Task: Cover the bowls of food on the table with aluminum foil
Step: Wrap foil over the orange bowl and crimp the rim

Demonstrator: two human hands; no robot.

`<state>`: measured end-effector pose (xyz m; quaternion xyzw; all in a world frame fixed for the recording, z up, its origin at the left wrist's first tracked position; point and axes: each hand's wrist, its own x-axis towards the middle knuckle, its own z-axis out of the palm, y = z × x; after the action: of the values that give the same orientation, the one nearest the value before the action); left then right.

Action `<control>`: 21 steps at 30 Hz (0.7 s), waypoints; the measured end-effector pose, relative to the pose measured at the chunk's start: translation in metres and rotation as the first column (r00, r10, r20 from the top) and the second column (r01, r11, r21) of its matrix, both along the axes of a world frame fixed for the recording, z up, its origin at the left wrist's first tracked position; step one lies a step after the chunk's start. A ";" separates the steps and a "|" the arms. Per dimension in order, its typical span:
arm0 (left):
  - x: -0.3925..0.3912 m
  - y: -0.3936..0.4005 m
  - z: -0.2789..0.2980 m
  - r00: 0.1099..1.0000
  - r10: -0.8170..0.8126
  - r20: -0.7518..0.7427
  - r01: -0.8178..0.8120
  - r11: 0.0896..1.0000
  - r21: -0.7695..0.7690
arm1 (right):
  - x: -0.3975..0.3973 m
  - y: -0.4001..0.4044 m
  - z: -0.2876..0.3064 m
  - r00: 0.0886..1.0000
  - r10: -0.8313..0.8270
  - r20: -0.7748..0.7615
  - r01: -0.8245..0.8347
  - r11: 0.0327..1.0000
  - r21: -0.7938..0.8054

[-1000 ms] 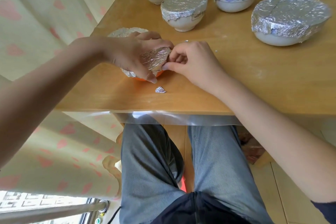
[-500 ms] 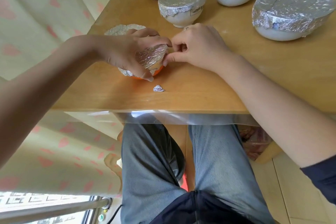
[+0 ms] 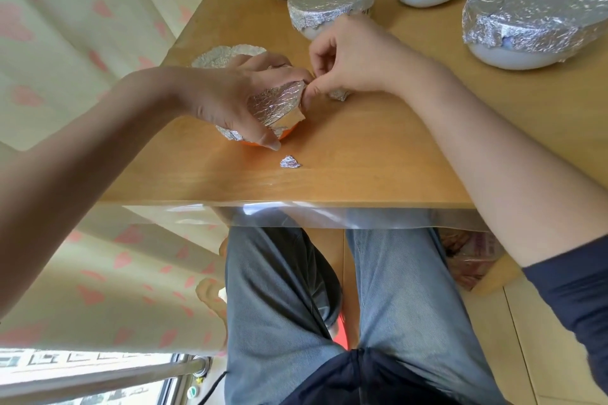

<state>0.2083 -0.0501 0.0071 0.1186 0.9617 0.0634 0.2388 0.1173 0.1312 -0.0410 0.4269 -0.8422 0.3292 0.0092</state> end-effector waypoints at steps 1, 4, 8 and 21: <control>0.000 0.000 0.000 1.000 0.000 0.004 0.000 1.000 0.001 | -0.004 -0.002 0.006 0.999 0.031 0.025 -0.032 0.998 0.050; 0.000 0.000 0.001 1.000 0.004 0.015 -0.004 1.000 0.001 | -0.014 -0.010 0.021 0.989 0.085 0.118 -0.110 0.967 0.228; -0.001 0.000 0.000 1.000 -0.002 0.007 0.002 1.000 0.013 | -0.024 -0.021 0.032 0.980 0.097 0.176 -0.160 0.907 0.389; -0.002 -0.001 -0.006 0.998 0.027 -0.057 -0.024 0.999 0.042 | 0.028 0.009 0.000 0.999 0.029 0.036 -0.037 0.967 0.252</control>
<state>0.2067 -0.0515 0.0014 0.1130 0.9681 0.0827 0.2079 0.1450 0.1398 -0.0406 0.4332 -0.8700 0.2264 -0.0641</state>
